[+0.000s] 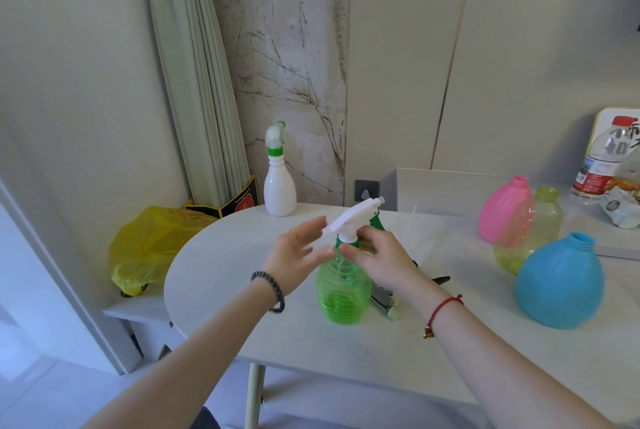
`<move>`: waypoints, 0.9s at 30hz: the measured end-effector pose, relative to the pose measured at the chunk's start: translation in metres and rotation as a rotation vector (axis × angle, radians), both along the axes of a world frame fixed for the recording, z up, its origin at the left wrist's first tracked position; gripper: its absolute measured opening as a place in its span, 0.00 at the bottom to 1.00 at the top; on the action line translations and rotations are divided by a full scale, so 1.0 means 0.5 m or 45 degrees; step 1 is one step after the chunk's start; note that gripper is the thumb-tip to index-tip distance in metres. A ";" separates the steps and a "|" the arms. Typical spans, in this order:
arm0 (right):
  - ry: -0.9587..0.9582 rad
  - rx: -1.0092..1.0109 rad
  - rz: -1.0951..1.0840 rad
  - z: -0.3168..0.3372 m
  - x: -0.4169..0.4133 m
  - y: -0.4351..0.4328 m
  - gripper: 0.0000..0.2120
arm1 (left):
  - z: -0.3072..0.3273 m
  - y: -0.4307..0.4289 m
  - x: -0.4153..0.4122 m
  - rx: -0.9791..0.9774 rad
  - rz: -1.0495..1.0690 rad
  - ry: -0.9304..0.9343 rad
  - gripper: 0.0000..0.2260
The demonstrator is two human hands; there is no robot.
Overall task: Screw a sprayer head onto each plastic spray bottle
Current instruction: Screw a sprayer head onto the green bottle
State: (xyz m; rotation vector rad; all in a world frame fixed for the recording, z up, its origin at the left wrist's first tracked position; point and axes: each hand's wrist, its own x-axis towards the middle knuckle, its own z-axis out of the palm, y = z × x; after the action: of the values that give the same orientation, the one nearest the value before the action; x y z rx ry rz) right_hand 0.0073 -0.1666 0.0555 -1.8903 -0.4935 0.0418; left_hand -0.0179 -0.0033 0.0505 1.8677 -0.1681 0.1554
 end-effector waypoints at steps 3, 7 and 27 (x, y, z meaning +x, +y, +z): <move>0.051 -0.028 0.062 0.004 0.009 -0.008 0.07 | -0.079 0.014 -0.013 0.264 -0.156 0.214 0.42; 0.053 -0.020 0.052 0.003 0.014 -0.010 0.08 | -0.121 -0.005 -0.010 0.151 -0.149 0.249 0.36; 0.059 0.076 -0.192 -0.101 -0.057 0.002 0.23 | -0.131 0.018 -0.052 0.015 -0.086 0.105 0.23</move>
State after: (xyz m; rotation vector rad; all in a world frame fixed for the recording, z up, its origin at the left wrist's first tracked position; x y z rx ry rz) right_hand -0.0210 -0.1656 0.0049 -1.8587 -0.3163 -0.0288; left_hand -0.0439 0.0059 -0.0153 1.8743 -0.1750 0.0308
